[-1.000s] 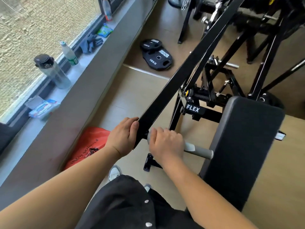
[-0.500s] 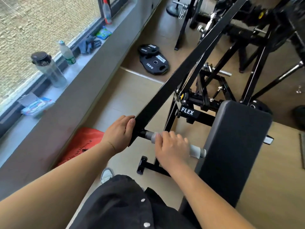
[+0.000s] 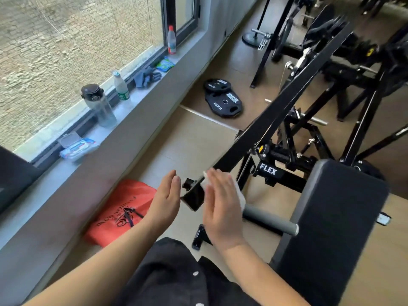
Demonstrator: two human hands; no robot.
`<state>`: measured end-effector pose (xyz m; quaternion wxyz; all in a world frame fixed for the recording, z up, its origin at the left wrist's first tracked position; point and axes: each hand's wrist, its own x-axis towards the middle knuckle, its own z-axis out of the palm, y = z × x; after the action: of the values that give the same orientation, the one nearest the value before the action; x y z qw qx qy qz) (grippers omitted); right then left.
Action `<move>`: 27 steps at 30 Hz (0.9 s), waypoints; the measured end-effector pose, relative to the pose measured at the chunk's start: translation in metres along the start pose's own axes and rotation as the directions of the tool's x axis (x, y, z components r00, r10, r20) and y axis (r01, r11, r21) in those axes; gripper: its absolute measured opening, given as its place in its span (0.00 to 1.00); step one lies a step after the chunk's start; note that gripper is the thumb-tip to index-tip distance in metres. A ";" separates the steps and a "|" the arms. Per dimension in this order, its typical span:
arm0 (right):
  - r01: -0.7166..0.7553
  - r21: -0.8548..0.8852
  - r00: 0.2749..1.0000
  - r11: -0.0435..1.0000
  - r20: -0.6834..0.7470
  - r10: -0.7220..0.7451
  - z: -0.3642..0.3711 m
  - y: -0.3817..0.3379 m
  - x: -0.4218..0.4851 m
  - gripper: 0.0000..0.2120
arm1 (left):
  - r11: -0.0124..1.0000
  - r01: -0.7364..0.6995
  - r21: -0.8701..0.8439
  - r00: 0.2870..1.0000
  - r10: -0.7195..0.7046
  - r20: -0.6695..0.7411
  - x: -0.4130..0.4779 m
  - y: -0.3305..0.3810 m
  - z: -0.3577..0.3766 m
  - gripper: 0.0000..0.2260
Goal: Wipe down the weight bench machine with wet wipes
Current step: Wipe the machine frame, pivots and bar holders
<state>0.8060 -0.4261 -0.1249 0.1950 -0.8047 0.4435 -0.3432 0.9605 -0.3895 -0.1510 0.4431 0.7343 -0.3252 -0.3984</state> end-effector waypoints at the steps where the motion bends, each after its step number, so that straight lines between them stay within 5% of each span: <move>1: 0.118 -0.071 0.987 0.990 0.120 -0.109 0.016 -0.004 -0.002 0.22 | 1.000 0.014 -0.020 1.000 -0.014 -0.013 0.001 -0.001 -0.004 0.26; 5: 0.298 -0.289 0.879 0.910 0.454 -0.144 0.046 0.001 -0.010 0.30 | 0.998 0.063 -0.032 0.998 -0.064 -0.014 0.008 -0.005 -0.026 0.24; 8: 0.202 -0.401 0.895 0.894 0.446 -0.003 0.037 0.014 0.031 0.32 | 0.996 0.085 -0.012 0.996 -0.085 -0.001 0.023 -0.013 -0.040 0.33; 12: -0.107 -0.612 0.836 0.784 0.371 0.404 0.027 0.043 0.096 0.34 | 0.976 0.010 0.217 0.982 -0.050 0.181 0.038 -0.009 -0.043 0.21; 17: -0.342 -0.552 0.826 0.760 0.209 0.523 0.049 0.009 0.068 0.37 | 0.965 -0.057 0.255 0.947 -0.029 0.321 0.052 0.000 -0.041 0.18; 22: -0.289 -0.532 0.863 0.796 0.216 0.458 0.069 -0.030 0.017 0.36 | 0.956 -0.114 0.271 0.917 -0.004 0.399 0.066 0.013 -0.035 0.20; 27: -0.492 -0.400 0.768 0.774 0.219 0.601 0.041 0.014 0.083 0.35 | 0.955 -0.163 0.249 0.911 0.049 0.409 0.086 0.030 -0.023 0.18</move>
<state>0.8580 -0.5038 -0.1304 0.2272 -0.7044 0.6705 -0.0520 1.0172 -0.4641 -0.1429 0.2814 0.6736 -0.5010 -0.4648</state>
